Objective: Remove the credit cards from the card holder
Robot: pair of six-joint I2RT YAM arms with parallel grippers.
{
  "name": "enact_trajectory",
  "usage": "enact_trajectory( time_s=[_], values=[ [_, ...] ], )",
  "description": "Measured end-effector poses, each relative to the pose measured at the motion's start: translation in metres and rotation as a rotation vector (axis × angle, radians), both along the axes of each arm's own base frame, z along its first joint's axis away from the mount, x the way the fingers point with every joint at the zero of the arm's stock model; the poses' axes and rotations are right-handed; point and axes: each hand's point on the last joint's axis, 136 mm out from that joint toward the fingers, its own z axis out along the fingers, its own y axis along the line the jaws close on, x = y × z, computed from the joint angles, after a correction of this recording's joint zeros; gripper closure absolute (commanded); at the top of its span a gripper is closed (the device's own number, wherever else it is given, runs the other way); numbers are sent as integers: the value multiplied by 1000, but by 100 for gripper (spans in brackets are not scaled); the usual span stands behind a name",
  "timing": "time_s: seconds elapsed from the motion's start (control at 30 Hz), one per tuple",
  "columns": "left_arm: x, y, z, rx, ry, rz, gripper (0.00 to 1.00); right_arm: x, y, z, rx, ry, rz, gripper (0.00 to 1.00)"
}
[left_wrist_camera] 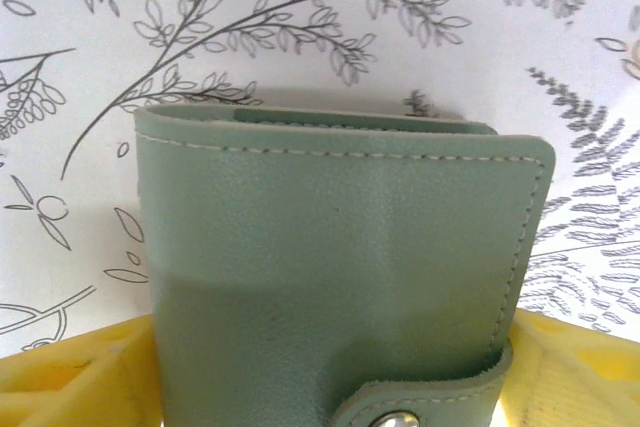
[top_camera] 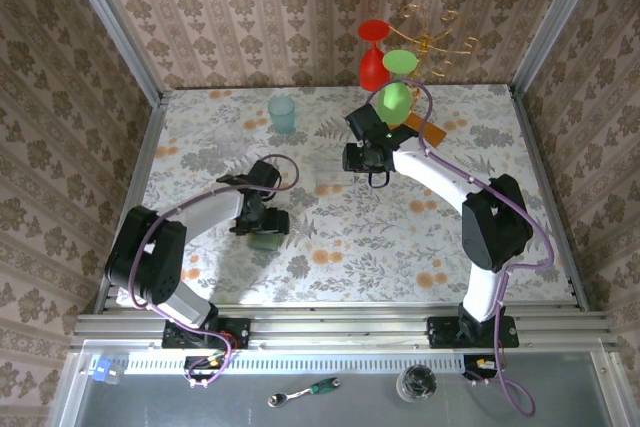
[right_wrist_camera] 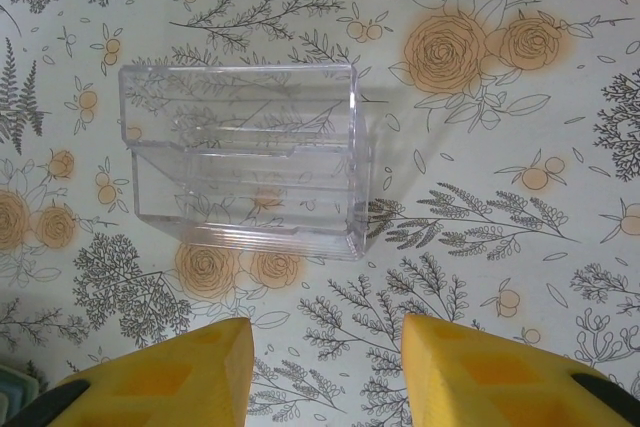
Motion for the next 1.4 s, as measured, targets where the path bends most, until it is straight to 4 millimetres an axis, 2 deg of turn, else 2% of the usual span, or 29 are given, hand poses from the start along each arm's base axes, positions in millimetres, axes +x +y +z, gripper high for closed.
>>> enact_trajectory(
  time_s=[0.2, 0.6, 0.7, 0.97, 1.27, 1.4],
  values=[
    [3, -30, 10, -34, -11, -23, 20, -4, -11, 5, 5, -10, -10, 55],
    [10, -122, 1, -129, 13, -70, 19, -11, -47, 22, 23, -45, -33, 54],
    [13, -139, 2, -148, 12, -81, 17, -14, -53, 23, 29, -45, -36, 54],
    [13, -157, 5, -170, 18, -89, 9, -24, -68, 20, 35, -37, -40, 54],
    [-8, -162, 12, -176, 39, -113, 12, -35, -69, 18, 51, -30, -30, 54],
    [-10, -162, 18, -185, 28, -114, 12, -38, -67, 19, 69, -26, -24, 55]
  ],
)
